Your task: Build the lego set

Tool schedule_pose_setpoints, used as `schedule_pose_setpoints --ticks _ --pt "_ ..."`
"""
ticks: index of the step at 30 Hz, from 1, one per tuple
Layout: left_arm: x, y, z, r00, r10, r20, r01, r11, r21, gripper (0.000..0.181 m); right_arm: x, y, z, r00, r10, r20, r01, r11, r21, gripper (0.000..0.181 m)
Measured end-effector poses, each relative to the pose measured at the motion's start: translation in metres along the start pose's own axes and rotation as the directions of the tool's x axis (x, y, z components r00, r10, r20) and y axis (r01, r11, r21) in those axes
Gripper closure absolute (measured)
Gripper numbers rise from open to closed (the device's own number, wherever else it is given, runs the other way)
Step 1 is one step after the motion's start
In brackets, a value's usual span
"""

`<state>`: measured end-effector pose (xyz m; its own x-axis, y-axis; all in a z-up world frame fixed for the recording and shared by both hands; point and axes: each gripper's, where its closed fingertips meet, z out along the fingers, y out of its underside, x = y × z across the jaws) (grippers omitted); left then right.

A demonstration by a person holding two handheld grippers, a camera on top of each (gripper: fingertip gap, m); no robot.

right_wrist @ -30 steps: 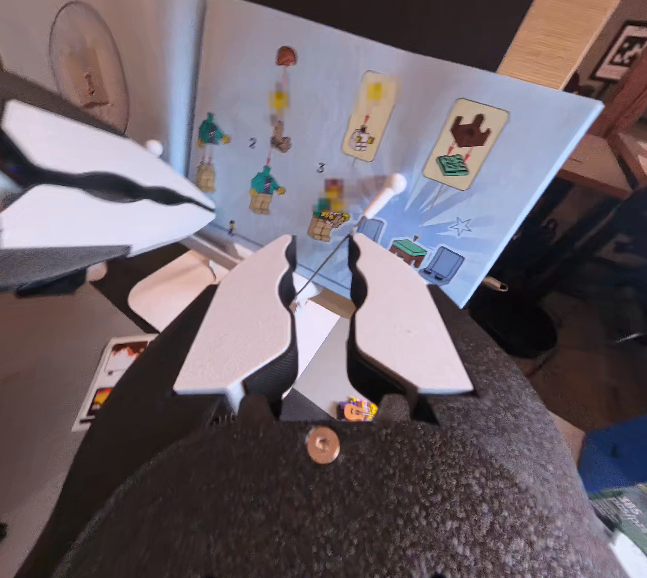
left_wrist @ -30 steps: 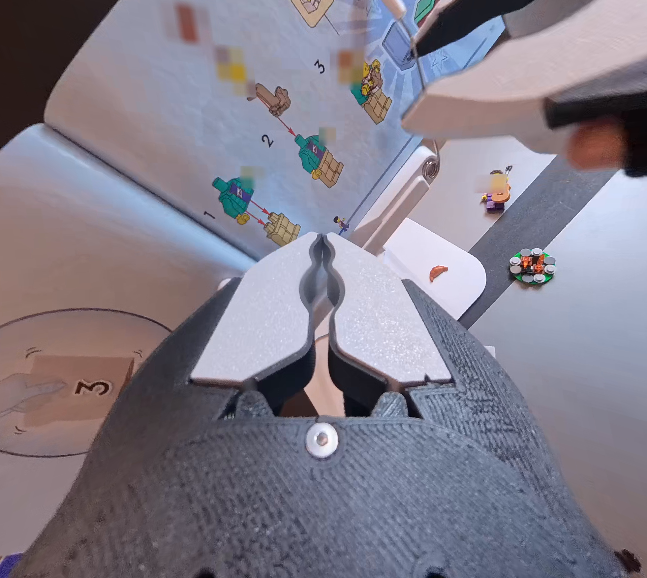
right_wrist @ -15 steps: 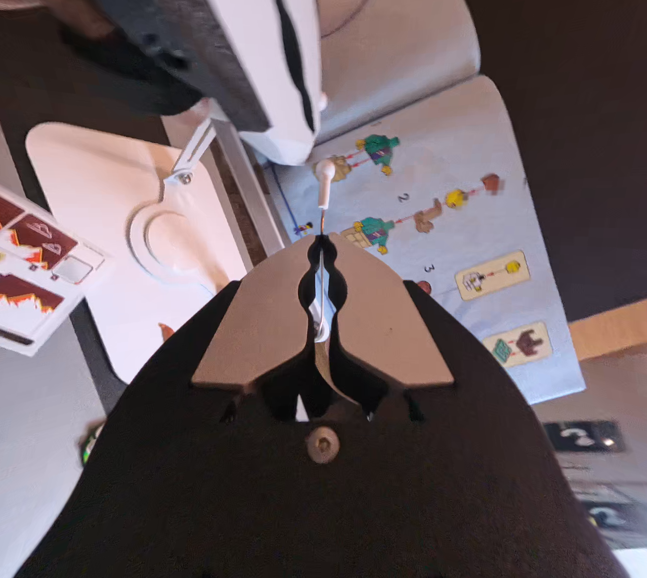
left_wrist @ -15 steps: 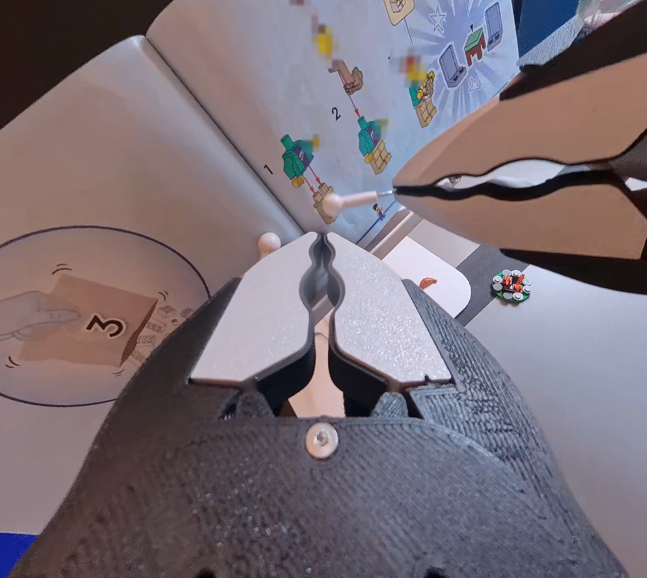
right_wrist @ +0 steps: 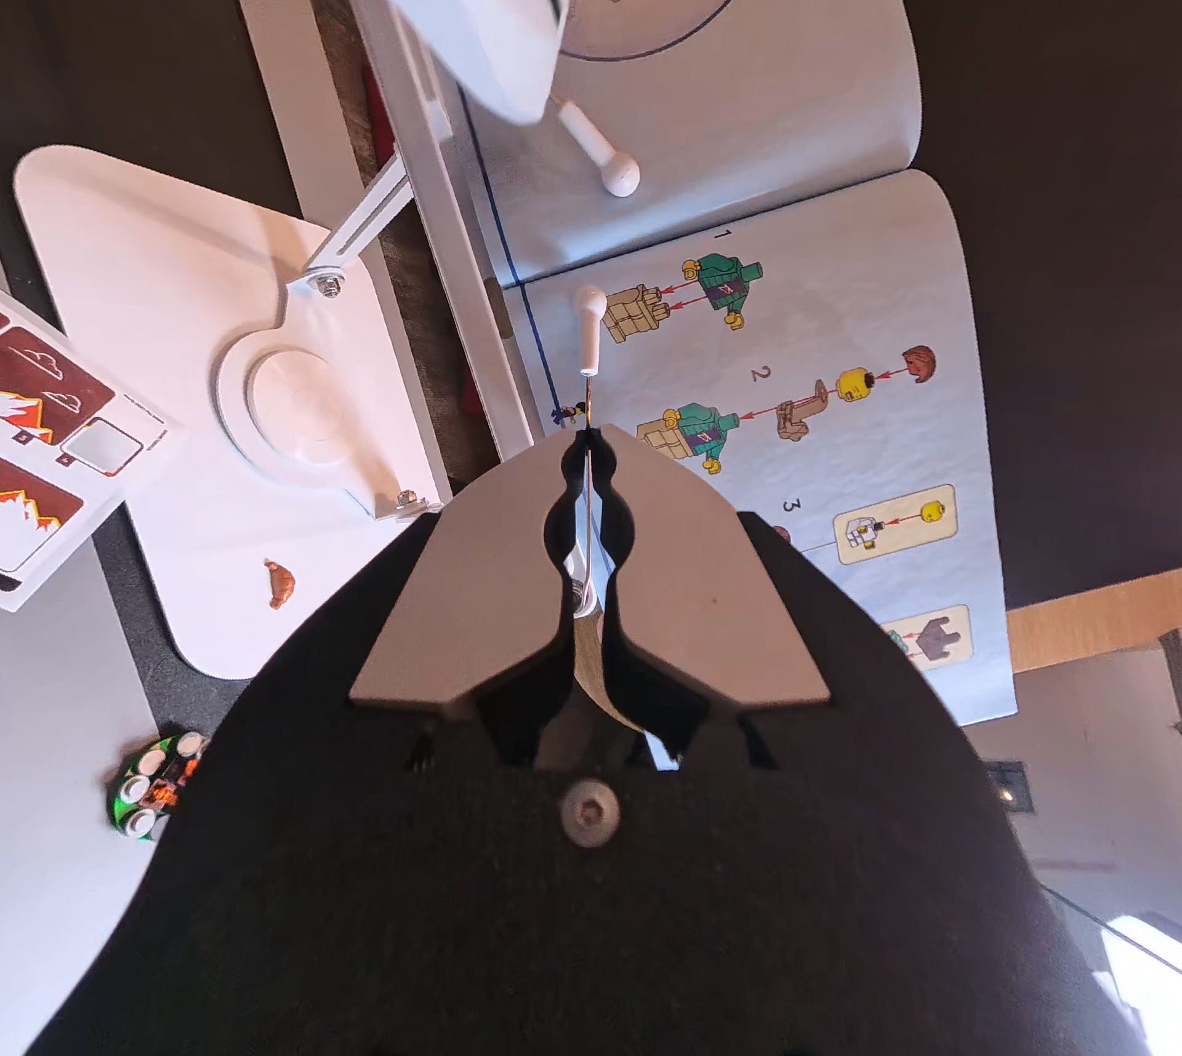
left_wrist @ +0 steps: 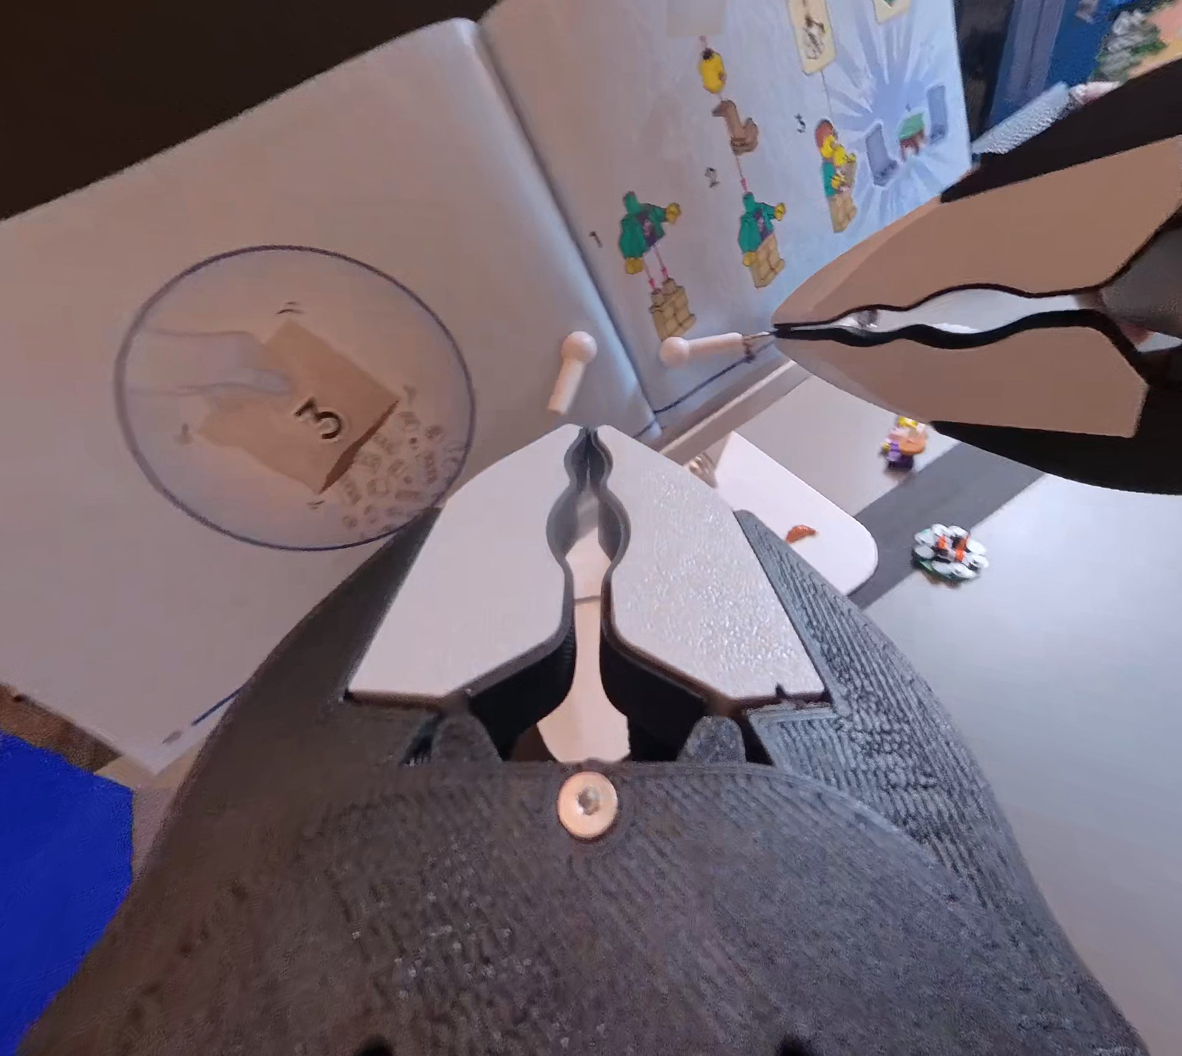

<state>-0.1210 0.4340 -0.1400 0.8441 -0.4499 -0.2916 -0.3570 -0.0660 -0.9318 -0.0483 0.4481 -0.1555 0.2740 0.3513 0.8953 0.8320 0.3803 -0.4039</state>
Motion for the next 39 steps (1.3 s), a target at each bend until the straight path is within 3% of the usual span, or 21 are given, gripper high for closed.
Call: schedule_pose_setpoints --ticks 3,11,15,18,21,24,28,32,34,39 --pt "-0.023 -0.004 -0.004 0.992 0.059 0.114 -0.064 0.997 0.048 0.181 0.0 0.0 0.001 1.0 -0.017 0.001 0.017 1.0 -0.018 0.18" --pt "-0.013 0.003 0.008 0.977 0.208 -0.034 -0.21 0.977 -0.041 0.179 -0.001 0.0 0.001 1.0 -0.008 0.007 0.008 0.999 -0.045 0.178" --pt "-0.016 0.001 0.001 0.975 0.223 -0.001 -0.223 0.975 -0.017 0.169 0.001 -0.001 0.0 1.0 0.013 -0.005 -0.013 0.999 -0.047 0.176" --pt "-0.014 -0.004 -0.016 0.987 0.158 -0.006 -0.158 0.986 0.058 0.167 0.006 -0.007 -0.012 0.993 0.117 -0.01 -0.117 0.993 -0.001 0.167" --pt "-0.009 -0.004 -0.044 0.999 0.003 -0.053 0.005 0.988 0.157 0.166 0.008 -0.02 -0.039 0.942 0.334 0.037 -0.336 0.937 0.099 0.155" --pt "-0.012 0.005 -0.073 0.986 -0.162 -0.045 0.168 0.956 0.241 0.164 -0.001 -0.034 -0.076 0.837 0.529 0.136 -0.546 0.824 0.153 0.144" --pt "-0.024 0.024 -0.095 0.965 -0.262 0.034 0.244 0.933 0.264 0.164 -0.031 -0.048 -0.128 0.702 0.672 0.235 -0.709 0.691 0.14 0.143" --pt "-0.055 0.032 -0.093 0.95 -0.271 0.156 0.231 0.944 0.237 0.181 -0.072 -0.055 -0.18 0.601 0.751 0.275 -0.792 0.606 0.076 0.146" --pt "-0.063 0.032 -0.084 0.933 -0.319 0.166 0.277 0.931 0.237 0.181 -0.086 -0.054 -0.205 0.563 0.785 0.257 -0.82 0.569 0.059 0.147" --pt "-0.059 0.025 -0.062 0.92 -0.355 0.166 0.305 0.914 0.266 0.181 -0.087 -0.039 -0.243 0.553 0.817 0.163 -0.833 0.543 0.101 0.15"
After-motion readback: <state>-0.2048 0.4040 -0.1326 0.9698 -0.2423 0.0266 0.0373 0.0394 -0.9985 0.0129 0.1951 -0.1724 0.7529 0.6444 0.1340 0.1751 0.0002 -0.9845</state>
